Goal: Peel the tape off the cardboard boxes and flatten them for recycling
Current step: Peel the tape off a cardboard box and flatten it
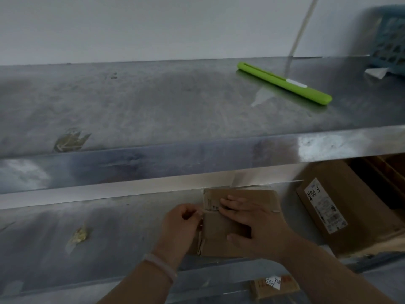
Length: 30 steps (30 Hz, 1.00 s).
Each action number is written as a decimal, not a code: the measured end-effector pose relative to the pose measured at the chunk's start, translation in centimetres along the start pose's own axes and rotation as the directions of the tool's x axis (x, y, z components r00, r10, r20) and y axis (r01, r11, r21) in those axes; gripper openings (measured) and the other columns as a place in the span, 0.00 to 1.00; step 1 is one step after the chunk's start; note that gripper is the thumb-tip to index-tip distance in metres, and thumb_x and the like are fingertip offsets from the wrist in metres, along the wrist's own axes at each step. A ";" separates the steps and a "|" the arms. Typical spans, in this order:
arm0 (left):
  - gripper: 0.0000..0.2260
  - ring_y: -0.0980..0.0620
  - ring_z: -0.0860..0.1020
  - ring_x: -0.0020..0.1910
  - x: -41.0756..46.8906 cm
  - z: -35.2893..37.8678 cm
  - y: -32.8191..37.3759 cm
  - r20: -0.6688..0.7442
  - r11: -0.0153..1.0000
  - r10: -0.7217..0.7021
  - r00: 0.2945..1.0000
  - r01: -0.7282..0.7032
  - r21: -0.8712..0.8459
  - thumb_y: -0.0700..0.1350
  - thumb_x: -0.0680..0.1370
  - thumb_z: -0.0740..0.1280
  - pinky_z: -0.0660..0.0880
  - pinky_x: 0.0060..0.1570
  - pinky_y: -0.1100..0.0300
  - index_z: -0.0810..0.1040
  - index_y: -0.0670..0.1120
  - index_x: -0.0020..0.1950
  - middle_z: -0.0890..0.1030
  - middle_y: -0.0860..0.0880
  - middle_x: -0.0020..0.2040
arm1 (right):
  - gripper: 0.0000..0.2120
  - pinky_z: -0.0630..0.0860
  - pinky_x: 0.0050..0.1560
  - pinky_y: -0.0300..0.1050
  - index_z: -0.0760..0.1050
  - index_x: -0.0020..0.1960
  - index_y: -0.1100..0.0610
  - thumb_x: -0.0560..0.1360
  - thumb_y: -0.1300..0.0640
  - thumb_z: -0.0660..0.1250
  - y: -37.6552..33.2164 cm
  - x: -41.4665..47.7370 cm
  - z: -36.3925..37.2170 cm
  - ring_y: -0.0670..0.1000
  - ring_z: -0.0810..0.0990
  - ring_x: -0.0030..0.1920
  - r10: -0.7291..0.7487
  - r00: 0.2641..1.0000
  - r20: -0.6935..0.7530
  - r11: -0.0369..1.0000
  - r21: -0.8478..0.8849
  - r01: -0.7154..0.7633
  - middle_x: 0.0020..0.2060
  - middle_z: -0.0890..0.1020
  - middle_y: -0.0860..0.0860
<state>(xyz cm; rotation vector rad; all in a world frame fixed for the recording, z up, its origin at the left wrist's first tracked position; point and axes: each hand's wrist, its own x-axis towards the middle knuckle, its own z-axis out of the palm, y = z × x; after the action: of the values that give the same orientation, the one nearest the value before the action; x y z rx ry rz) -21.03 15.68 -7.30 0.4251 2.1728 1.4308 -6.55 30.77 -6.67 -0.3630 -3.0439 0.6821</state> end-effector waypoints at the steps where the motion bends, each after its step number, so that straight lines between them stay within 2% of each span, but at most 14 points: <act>1: 0.06 0.56 0.81 0.38 0.1 -0.1 -0.1 0.045 0.996 -0.045 0.998 0.048 -0.071 0.36 0.75 0.69 0.76 0.36 0.68 0.81 0.47 0.43 0.83 0.49 0.39 | 0.32 0.51 0.76 0.42 0.56 0.72 0.32 0.70 0.28 0.52 0.1 0.1 0.0 0.30 0.45 0.73 0.004 1.000 0.002 1.000 0.006 -0.004 0.71 0.52 0.26; 4: 0.10 0.48 0.83 0.40 0.8 -2.0 0.6 0.289 0.923 -0.181 0.940 0.264 -0.281 0.33 0.77 0.63 0.81 0.40 0.55 0.82 0.44 0.50 0.84 0.44 0.43 | 0.31 0.53 0.76 0.44 0.57 0.71 0.31 0.69 0.28 0.53 0.2 0.1 0.0 0.30 0.46 0.73 0.013 1.000 0.005 1.000 0.014 -0.013 0.71 0.53 0.25; 5: 0.10 0.48 0.83 0.39 1.5 -2.7 0.7 0.303 0.919 -0.202 0.932 0.287 -0.270 0.34 0.77 0.63 0.81 0.41 0.53 0.81 0.45 0.51 0.84 0.43 0.43 | 0.31 0.53 0.76 0.44 0.58 0.71 0.31 0.69 0.28 0.53 0.2 0.1 0.0 0.31 0.47 0.73 0.009 1.000 0.004 1.000 0.025 -0.009 0.71 0.54 0.26; 8: 0.05 0.50 0.82 0.38 3.2 -3.1 1.0 0.213 0.967 -0.180 0.960 0.212 -0.138 0.43 0.78 0.66 0.80 0.44 0.53 0.81 0.45 0.50 0.84 0.44 0.44 | 0.27 0.53 0.76 0.42 0.67 0.69 0.35 0.72 0.32 0.56 -0.1 0.5 -0.1 0.30 0.53 0.72 0.017 0.999 -0.048 0.995 0.101 -0.012 0.70 0.62 0.28; 10: 0.10 0.51 0.83 0.37 3.5 -2.0 1.4 0.227 0.974 -0.177 0.958 0.204 -0.101 0.50 0.77 0.68 0.81 0.42 0.54 0.83 0.44 0.47 0.85 0.46 0.42 | 0.19 0.57 0.74 0.41 0.75 0.65 0.40 0.75 0.41 0.63 -0.5 0.9 -0.3 0.31 0.60 0.70 0.015 0.992 -0.121 0.989 0.147 0.003 0.66 0.68 0.30; 12: 0.12 0.48 0.84 0.39 3.7 -0.9 1.3 0.213 0.982 -0.164 0.963 0.179 -0.055 0.53 0.75 0.70 0.81 0.43 0.53 0.84 0.45 0.41 0.85 0.46 0.39 | 0.15 0.58 0.74 0.41 0.78 0.63 0.43 0.76 0.48 0.67 -0.7 1.0 -0.2 0.32 0.64 0.68 0.002 0.987 -0.161 0.990 0.139 0.021 0.64 0.71 0.31; 14: 0.10 0.45 0.84 0.41 4.1 -0.4 1.1 0.191 0.981 -0.157 0.969 0.175 -0.084 0.50 0.73 0.72 0.80 0.45 0.52 0.85 0.44 0.39 0.85 0.44 0.38 | 0.16 0.59 0.74 0.43 0.78 0.62 0.43 0.74 0.49 0.68 -0.7 1.0 0.1 0.33 0.65 0.69 0.000 0.985 -0.172 0.989 0.147 0.025 0.64 0.73 0.34; 18: 0.04 0.43 0.82 0.42 5.0 -0.3 0.8 0.317 0.860 -0.257 0.913 0.366 -0.357 0.39 0.75 0.70 0.78 0.44 0.53 0.83 0.39 0.42 0.84 0.38 0.42 | 0.18 0.60 0.73 0.45 0.79 0.62 0.44 0.73 0.48 0.68 -0.5 0.8 0.2 0.33 0.65 0.69 -0.012 0.982 -0.187 0.985 0.164 0.043 0.65 0.74 0.36; 20: 0.04 0.45 0.81 0.41 5.2 -0.3 0.6 0.321 0.889 -0.222 0.921 0.326 -0.322 0.38 0.77 0.67 0.77 0.43 0.55 0.80 0.39 0.43 0.82 0.40 0.41 | 0.18 0.61 0.73 0.46 0.79 0.62 0.45 0.72 0.47 0.66 -0.5 0.8 0.1 0.34 0.66 0.68 -0.018 0.981 -0.191 0.985 0.166 0.051 0.64 0.75 0.36; 23: 0.06 0.46 0.80 0.43 5.1 -0.2 0.8 0.277 0.977 -0.116 0.954 0.159 -0.139 0.40 0.79 0.64 0.76 0.43 0.55 0.76 0.41 0.44 0.81 0.42 0.42 | 0.19 0.61 0.73 0.45 0.79 0.63 0.45 0.72 0.46 0.65 -0.5 0.8 0.2 0.34 0.66 0.69 -0.032 0.981 -0.189 0.987 0.149 0.061 0.65 0.75 0.37; 26: 0.07 0.53 0.79 0.37 5.0 -0.1 0.7 0.245 0.999 -0.021 0.969 0.031 -0.038 0.40 0.80 0.62 0.74 0.32 0.66 0.74 0.42 0.43 0.79 0.47 0.39 | 0.18 0.61 0.73 0.43 0.79 0.62 0.45 0.72 0.46 0.67 -0.4 0.8 0.2 0.33 0.66 0.68 -0.033 0.979 -0.201 0.986 0.151 0.064 0.64 0.75 0.37; 28: 0.07 0.54 0.78 0.37 5.1 -0.4 0.6 0.256 1.000 0.008 0.967 -0.007 -0.004 0.40 0.80 0.62 0.73 0.30 0.68 0.74 0.43 0.42 0.79 0.48 0.39 | 0.17 0.60 0.73 0.39 0.80 0.60 0.45 0.72 0.48 0.69 -0.6 0.8 0.1 0.32 0.67 0.67 -0.042 0.978 -0.206 0.986 0.152 0.074 0.63 0.76 0.38; 30: 0.08 0.52 0.79 0.38 5.1 -0.8 0.4 0.282 1.000 -0.011 0.959 0.015 -0.013 0.40 0.80 0.62 0.74 0.34 0.64 0.74 0.43 0.42 0.79 0.47 0.39 | 0.16 0.59 0.72 0.36 0.81 0.59 0.45 0.72 0.49 0.70 -0.6 0.9 0.1 0.31 0.67 0.67 -0.054 0.977 -0.208 0.986 0.144 0.086 0.63 0.77 0.38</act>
<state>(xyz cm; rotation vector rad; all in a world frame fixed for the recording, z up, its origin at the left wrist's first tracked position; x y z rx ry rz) -25.69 17.86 -7.92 0.5714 1.9320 1.2917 -7.53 30.35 -6.58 -0.3001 -2.7773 0.8119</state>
